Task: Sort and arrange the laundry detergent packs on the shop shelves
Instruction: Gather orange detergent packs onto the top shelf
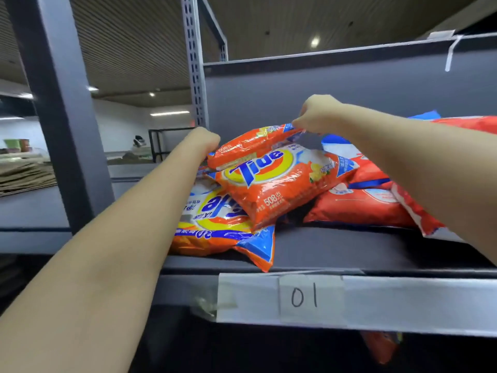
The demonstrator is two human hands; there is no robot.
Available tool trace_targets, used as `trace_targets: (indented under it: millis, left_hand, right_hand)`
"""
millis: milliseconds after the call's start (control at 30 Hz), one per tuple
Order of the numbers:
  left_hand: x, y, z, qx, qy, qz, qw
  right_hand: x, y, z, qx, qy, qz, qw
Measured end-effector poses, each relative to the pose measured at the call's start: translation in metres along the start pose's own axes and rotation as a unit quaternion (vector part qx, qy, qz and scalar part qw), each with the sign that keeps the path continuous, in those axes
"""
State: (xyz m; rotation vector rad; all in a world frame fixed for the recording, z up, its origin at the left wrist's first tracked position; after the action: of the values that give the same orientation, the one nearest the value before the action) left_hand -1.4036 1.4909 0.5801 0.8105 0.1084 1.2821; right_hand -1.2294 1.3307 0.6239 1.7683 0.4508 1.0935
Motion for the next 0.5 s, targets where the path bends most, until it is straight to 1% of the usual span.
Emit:
trace_targets:
  millis: [100,233,300,367,500]
  left_hand:
    - [-0.027,0.017,0.017,0.002,-0.058,0.049,0.997]
    - [-0.089,0.016,0.052,0.058,-0.169,0.056,0.982]
    - [-0.127,0.013,0.069,0.089,-0.218,0.058,0.970]
    - [-0.162,0.008,0.077,0.109,-0.249,0.061,0.960]
    - [-0.245,-0.001,0.085,0.136,-0.324,0.098,0.931]
  right_hand:
    - [-0.022,0.015,-0.002,-0.061,0.034,0.041,0.997]
    - [-0.065,0.033,-0.001,-0.105,0.076,0.058,0.990]
    - [-0.095,0.042,-0.002,-0.115,0.099,0.064,0.986]
    - [-0.130,0.052,-0.003,-0.117,0.129,0.081,0.981]
    - [-0.214,0.069,0.006,-0.108,0.186,0.119,0.969]
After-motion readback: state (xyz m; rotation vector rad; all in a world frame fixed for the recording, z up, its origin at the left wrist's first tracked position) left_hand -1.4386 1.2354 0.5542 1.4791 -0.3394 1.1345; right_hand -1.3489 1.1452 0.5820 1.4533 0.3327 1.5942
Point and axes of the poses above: each hand's wrist, its own x-axis towards the middle knuckle, its own y-axis out of the back of the hand, z = x × y, the point moved 9 cm from there along x, towards the middle knuckle, and after that the axes turned 8 degrees about -x, right-handed, at the moved point
